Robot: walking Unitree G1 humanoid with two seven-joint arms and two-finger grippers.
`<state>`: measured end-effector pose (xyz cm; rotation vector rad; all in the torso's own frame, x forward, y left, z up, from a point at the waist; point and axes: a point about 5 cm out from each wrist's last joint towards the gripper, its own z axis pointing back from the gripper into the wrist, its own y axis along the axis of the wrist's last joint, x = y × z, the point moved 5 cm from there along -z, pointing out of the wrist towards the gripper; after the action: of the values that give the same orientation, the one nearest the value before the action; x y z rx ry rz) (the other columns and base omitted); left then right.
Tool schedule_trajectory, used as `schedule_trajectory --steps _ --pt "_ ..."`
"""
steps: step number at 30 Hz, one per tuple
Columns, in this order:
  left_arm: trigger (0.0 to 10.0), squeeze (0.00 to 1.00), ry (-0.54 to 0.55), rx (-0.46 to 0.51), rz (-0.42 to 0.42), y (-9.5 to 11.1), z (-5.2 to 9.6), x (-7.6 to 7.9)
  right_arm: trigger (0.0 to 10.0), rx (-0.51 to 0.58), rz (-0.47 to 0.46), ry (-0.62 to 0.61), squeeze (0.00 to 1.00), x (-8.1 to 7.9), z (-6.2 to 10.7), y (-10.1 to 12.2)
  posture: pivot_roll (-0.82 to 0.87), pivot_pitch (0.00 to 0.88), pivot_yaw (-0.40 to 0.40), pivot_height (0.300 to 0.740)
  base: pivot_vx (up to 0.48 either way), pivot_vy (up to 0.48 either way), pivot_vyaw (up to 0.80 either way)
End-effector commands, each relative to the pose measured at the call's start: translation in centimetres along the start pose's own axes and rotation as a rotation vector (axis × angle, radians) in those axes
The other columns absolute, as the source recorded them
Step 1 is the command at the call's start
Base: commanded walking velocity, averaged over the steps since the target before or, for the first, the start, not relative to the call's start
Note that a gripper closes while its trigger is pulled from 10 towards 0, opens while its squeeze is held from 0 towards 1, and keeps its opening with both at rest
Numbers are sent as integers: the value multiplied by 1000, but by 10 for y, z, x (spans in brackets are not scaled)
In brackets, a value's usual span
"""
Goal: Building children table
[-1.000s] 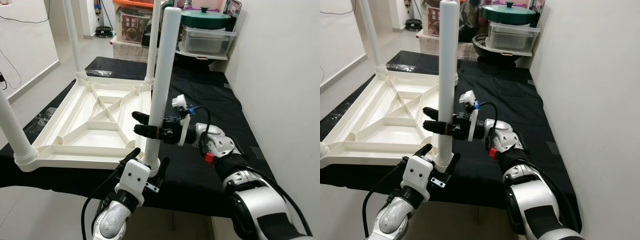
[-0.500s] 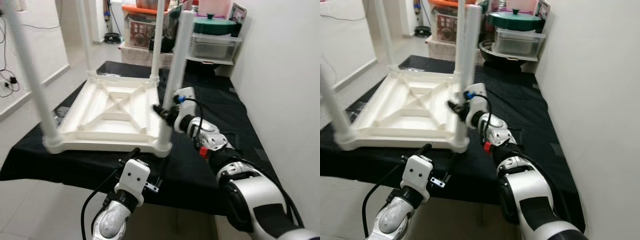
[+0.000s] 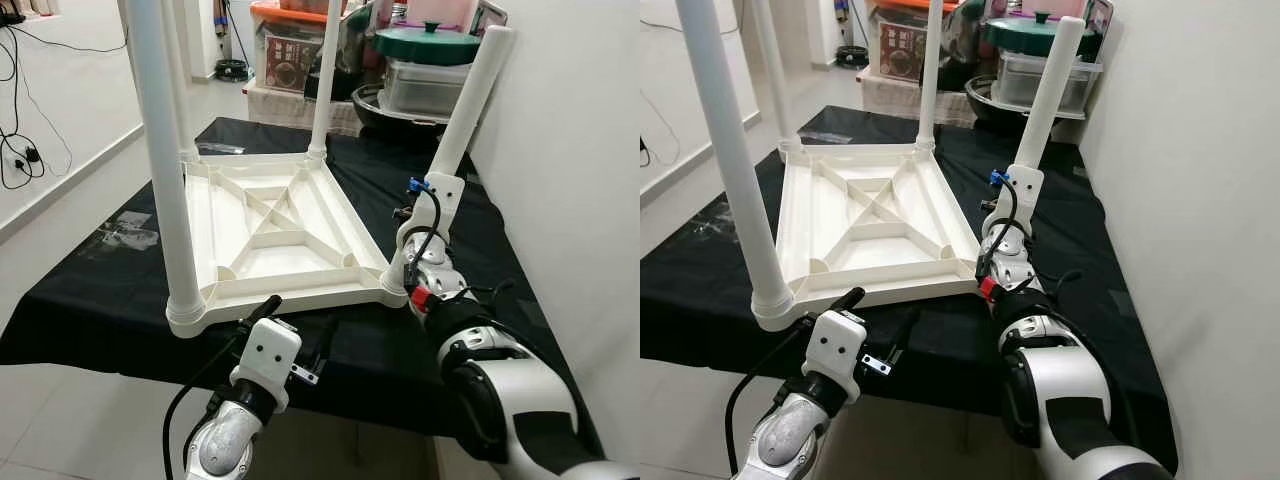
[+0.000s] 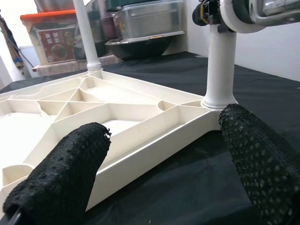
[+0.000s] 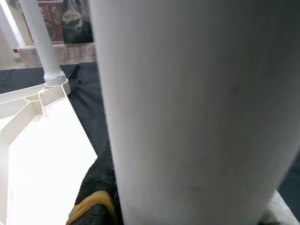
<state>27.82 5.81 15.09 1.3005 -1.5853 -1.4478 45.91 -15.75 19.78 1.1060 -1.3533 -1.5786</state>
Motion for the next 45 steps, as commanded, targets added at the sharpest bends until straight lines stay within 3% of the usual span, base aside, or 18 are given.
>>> schedule_trajectory --steps 1,2,3,4,7,11,12,16,17,22,26,28,29,30,31,36,44,45 --pt "10000 0 -10 -21 -3 -5 1 3 10000 -67 -35 37 0 -7 5 -20 87 14 -122 740 0 0 0" --pt "10000 0 -10 -21 -3 -5 1 3 10000 -67 -35 37 0 -7 5 -20 87 14 -122 740 0 0 0" --pt "10000 0 -11 -22 -3 -5 2 3 10000 -18 -83 149 24 -22 6 -9 87 9 -124 740 0 0 0" --pt "10000 0 -11 -23 -2 -6 2 3 10000 16 -121 254 1000 -35 8 -1 87 6 -122 740 0 0 0" --pt "10000 0 -12 -24 -1 -6 2 4 10000 76 -149 371 1000 -46 12 9 87 6 -123 740 0 0 0" --pt "10000 0 -12 -23 0 -6 2 4 10000 -19 -263 886 1000 -78 36 10 86 2 -122 740 0 0 0" --pt "10000 0 -12 -23 0 -6 2 4 10000 -19 -263 886 1000 -78 36 10 86 2 -122 740 0 0 0" --pt "10000 0 -15 -23 0 -6 2 4 10000 -64 -221 1253 980 -86 67 10 88 4 -123 740 0 0 0" --pt "10000 0 -14 -22 0 -6 2 4 10000 -61 -181 1403 0 -85 84 9 88 4 -123 740 0 0 0" --pt "10000 0 -12 -18 0 -4 2 4 10000 -108 -74 1658 0 -83 114 -4 90 10 -126 740 0 0 0" --pt "10000 0 -10 -17 0 -4 2 4 10000 -147 -32 1688 0 -84 117 -13 89 16 -123 740 0 0 0" --pt "10000 0 -9 -16 -1 -3 2 3 10000 -188 112 1622 0 -88 111 -35 89 19 -123 740 0 0 0" --pt "10000 0 -9 -16 -1 -3 2 3 4314 -188 180 1488 0 -90 97 -43 91 22 -124 740 0 0 0" --pt "10000 0 -9 -16 -1 -3 2 3 4314 -188 180 1488 0 -90 97 -43 91 22 -124 740 0 0 0" --pt "10000 0 -9 -15 -1 -3 2 3 0 -189 214 1410 0 -90 89 -47 91 22 -124 740 0 0 0" --pt "10000 0 -8 -14 -1 -3 1 3 0 -148 141 1217 0 -83 67 -33 89 25 -123 740 0 0 0" --pt "10000 0 -9 -14 -1 -3 1 3 0 -136 82 1103 0 -76 54 -23 87 25 -122 740 0 0 0" --pt "10000 0 -10 -16 -2 -3 0 3 0 -103 7 757 0 -51 22 -15 83 27 -117 740 0 0 0"
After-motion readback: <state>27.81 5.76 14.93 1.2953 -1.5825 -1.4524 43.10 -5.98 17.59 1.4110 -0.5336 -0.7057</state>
